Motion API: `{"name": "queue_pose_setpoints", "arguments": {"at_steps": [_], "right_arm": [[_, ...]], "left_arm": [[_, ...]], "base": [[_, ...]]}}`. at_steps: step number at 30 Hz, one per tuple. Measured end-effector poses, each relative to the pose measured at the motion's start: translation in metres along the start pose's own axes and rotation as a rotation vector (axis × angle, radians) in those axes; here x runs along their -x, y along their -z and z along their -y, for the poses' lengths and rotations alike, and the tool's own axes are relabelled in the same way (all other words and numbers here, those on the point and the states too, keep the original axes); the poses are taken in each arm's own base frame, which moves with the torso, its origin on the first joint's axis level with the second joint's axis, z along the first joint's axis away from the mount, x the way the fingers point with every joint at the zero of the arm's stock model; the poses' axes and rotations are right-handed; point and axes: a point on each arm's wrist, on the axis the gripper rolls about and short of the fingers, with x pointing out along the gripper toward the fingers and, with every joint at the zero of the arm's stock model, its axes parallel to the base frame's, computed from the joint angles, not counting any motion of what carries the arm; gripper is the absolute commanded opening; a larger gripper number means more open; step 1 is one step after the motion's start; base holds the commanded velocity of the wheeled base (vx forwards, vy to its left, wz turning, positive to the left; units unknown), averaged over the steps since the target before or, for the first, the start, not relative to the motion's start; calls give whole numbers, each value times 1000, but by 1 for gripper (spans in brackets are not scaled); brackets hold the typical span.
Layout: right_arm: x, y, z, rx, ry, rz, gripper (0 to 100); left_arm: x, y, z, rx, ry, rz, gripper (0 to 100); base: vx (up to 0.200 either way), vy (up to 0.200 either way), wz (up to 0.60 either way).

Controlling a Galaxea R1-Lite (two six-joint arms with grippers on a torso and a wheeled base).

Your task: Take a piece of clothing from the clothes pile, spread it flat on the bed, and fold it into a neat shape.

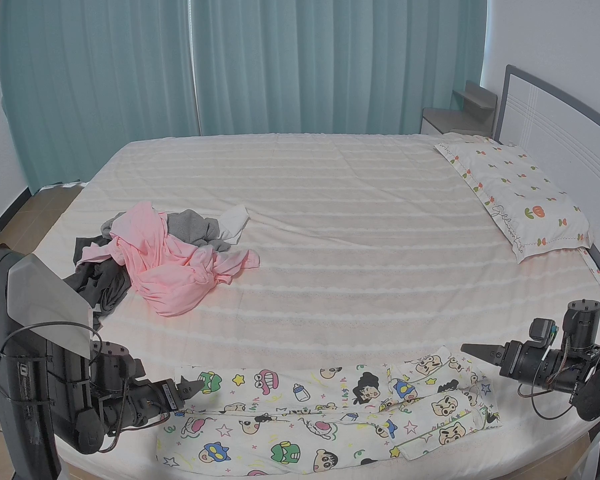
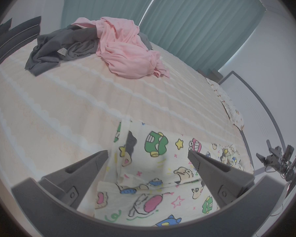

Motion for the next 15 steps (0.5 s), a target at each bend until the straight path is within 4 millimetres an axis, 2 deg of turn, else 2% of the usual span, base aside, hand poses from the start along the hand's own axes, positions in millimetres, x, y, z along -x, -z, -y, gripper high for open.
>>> {"name": "queue_pose_setpoints", "arguments": {"at_steps": [6, 12, 15], "right_arm": [[2, 0, -1, -3, 3, 0, 100], [3, 1, -1, -2, 9, -9, 100], [3, 2, -1, -5, 15, -16, 100]], "left_arm": [[0, 5, 0, 25, -8, -22, 100], [1, 7, -1, 37, -15, -33, 100], [1, 7, -1, 40, -19, -31, 100]], "base": [[0, 0, 0], [-200, 0, 0], [0, 0, 0]]}}
